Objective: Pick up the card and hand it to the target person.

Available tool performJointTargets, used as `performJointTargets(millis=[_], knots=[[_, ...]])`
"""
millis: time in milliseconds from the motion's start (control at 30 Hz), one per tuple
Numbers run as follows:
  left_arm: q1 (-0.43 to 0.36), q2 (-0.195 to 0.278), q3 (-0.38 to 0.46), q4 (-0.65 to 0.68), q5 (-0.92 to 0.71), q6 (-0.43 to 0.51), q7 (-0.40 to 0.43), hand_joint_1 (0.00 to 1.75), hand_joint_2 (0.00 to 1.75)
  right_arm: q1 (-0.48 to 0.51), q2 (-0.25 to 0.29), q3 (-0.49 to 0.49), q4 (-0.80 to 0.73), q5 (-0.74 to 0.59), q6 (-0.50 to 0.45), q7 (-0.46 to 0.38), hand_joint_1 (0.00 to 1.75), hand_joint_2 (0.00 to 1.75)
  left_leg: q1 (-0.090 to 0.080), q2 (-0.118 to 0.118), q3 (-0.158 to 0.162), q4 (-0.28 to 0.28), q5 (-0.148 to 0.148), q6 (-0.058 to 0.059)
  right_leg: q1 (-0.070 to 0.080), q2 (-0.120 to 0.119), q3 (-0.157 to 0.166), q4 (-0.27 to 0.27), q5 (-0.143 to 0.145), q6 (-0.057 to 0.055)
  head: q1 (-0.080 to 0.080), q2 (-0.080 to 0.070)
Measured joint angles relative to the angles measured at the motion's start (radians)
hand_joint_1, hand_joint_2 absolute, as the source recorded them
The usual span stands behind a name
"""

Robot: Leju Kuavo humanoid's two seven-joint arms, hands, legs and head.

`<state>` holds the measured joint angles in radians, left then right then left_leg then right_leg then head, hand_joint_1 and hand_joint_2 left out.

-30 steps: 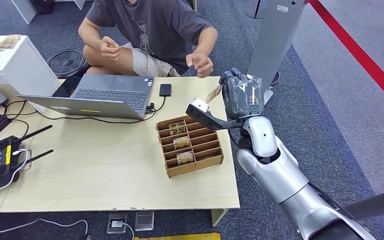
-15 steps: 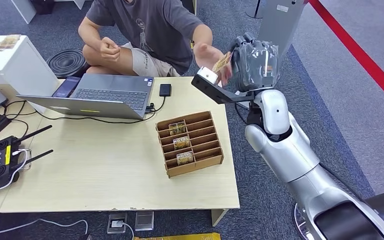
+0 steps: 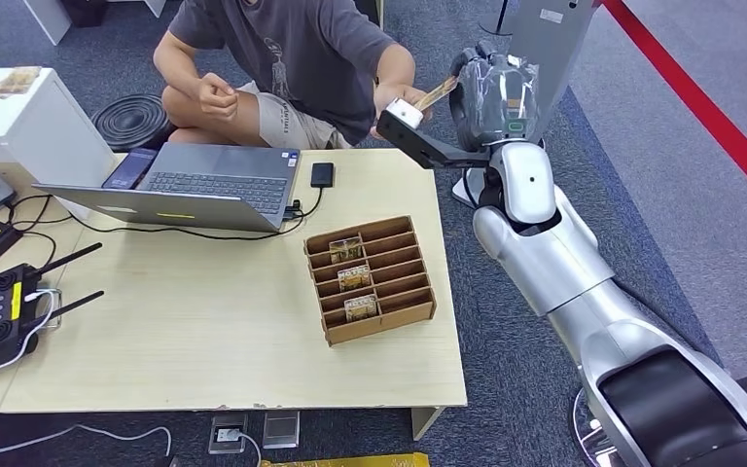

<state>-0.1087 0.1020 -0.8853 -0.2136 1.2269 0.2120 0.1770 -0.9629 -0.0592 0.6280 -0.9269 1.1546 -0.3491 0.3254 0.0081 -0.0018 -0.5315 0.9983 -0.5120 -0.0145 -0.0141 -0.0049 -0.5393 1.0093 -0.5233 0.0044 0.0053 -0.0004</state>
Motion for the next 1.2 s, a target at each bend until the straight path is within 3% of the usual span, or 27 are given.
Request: performJointTargets(millis=[300,467,667,867,1000,1100,1200], knots=[[0.001,-0.002,0.004,0.0,0.028,0.007,-0.001,0.0,0.0,0.096,0.015,0.009,-0.032,-0.224,0.06,-0.08,0.0,1.75,0.0,0.0,0.0,0.0,0.0,0.0,0.0,0.0,0.0,0.0,0.0,0.0,-0.001,0.0],[0.003,-0.004,0.011,0.0,0.044,0.01,-0.006,0.0,0.0,0.205,-0.012,0.007,-0.198,-0.411,0.111,-0.111,0.0,1.75,0.0,0.0,0.001,0.0,0.0,0.0,0.0,0.0,-0.001,0.0,0.0,0.0,-0.001,0.0],[0.008,-0.007,0.026,0.0,0.064,0.016,-0.014,0.0,0.0,0.382,-0.087,-0.008,-0.457,-0.704,0.21,-0.189,0.0,1.75,0.0,0.0,0.001,0.0,0.0,0.0,0.0,0.0,-0.001,-0.001,0.0,0.0,0.0,0.0],[0.01,-0.009,0.034,0.0,0.072,0.019,-0.015,0.0,0.0,0.502,-0.149,-0.026,-0.64,-0.8,0.27,-0.22,0.0,1.75,0.0,0.0,0.002,0.0,0.0,0.0,0.0,0.001,0.0,-0.001,0.0,0.0,-0.001,0.0],[0.011,-0.011,0.042,0.0,0.077,0.021,-0.015,0.0,0.0,0.647,-0.189,-0.061,-0.771,-0.842,0.296,-0.219,0.0,1.75,0.0,0.0,0.001,0.0,-0.001,0.0,0.0,0.0,0.0,-0.001,0.0,0.0,-0.001,0.0],[0.01,-0.012,0.045,0.0,0.07,0.019,-0.012,0.0,0.0,0.757,-0.203,-0.075,-0.828,-0.817,0.314,-0.216,0.0,1.75,0.0,0.001,0.0,0.0,-0.001,0.0,0.0,0.001,0.0,-0.001,-0.001,0.0,0.0,0.0],[0.01,-0.012,0.045,0.0,0.057,0.013,-0.01,0.0,0.0,0.796,-0.202,-0.067,-0.835,-0.745,0.31,-0.198,0.0,1.75,0.0,0.0,0.0,0.0,-0.001,0.0,0.0,0.001,0.0,-0.001,-0.001,0.0,0.0,0.0]])
